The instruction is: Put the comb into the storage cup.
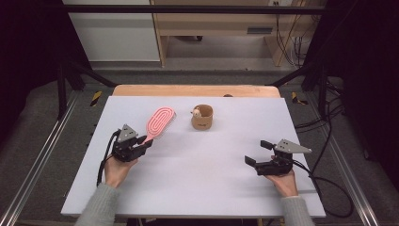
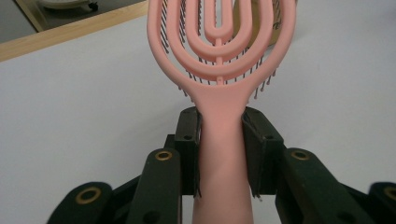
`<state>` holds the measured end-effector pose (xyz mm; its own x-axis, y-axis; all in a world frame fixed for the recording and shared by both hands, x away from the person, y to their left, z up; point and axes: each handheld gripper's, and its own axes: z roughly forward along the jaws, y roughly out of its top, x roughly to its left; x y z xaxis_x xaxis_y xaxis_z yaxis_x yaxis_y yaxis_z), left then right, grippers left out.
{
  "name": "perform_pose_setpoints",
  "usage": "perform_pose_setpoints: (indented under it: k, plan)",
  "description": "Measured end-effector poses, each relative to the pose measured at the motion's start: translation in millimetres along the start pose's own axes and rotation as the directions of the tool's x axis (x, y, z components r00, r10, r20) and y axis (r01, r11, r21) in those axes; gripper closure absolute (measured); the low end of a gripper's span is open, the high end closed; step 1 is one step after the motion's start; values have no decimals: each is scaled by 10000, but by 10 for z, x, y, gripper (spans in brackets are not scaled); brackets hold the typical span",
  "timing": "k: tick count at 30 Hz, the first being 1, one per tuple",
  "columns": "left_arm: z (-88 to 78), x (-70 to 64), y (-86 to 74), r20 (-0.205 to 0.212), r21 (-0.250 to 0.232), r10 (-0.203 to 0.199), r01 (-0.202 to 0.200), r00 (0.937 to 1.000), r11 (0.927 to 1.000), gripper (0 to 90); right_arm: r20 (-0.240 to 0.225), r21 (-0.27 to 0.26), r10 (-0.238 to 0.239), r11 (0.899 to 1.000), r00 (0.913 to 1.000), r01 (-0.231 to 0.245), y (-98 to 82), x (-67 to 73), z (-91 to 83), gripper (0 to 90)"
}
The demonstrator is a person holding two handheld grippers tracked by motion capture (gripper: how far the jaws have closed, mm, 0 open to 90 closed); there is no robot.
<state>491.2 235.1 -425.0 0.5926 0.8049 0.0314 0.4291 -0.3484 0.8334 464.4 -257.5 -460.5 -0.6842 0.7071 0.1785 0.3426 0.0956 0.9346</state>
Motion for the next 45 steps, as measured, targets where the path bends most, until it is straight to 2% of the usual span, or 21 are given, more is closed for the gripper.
perform_pose_setpoints:
  k: [7, 23, 32, 39, 45]
  plan:
    - [10, -89, 17, 185, -107, 49, -47, 9998, 9999, 688, -77, -4, -10, 10000, 10000, 10, 11, 15, 9, 5]
    - [30, -318, 64, 171, -395, 348, -341, 9992, 9986, 688, -224, -40, -99, 9999, 9997, 98, 60, 99, 55, 4]
    - [51, -399, 79, 408, -436, 332, -314, 9986, 9986, 687, -374, -1, -122, 9999, 9992, 123, 76, 151, 95, 4]
    - [69, -459, 92, 317, -467, 395, -380, 9987, 9982, 688, -479, -18, -175, 9998, 9987, 174, 106, 203, 123, 4]
    - [77, -505, 102, 301, -569, 353, -335, 9989, 9978, 688, -446, 56, -13, 10000, 9990, 16, 124, 243, 158, 4]
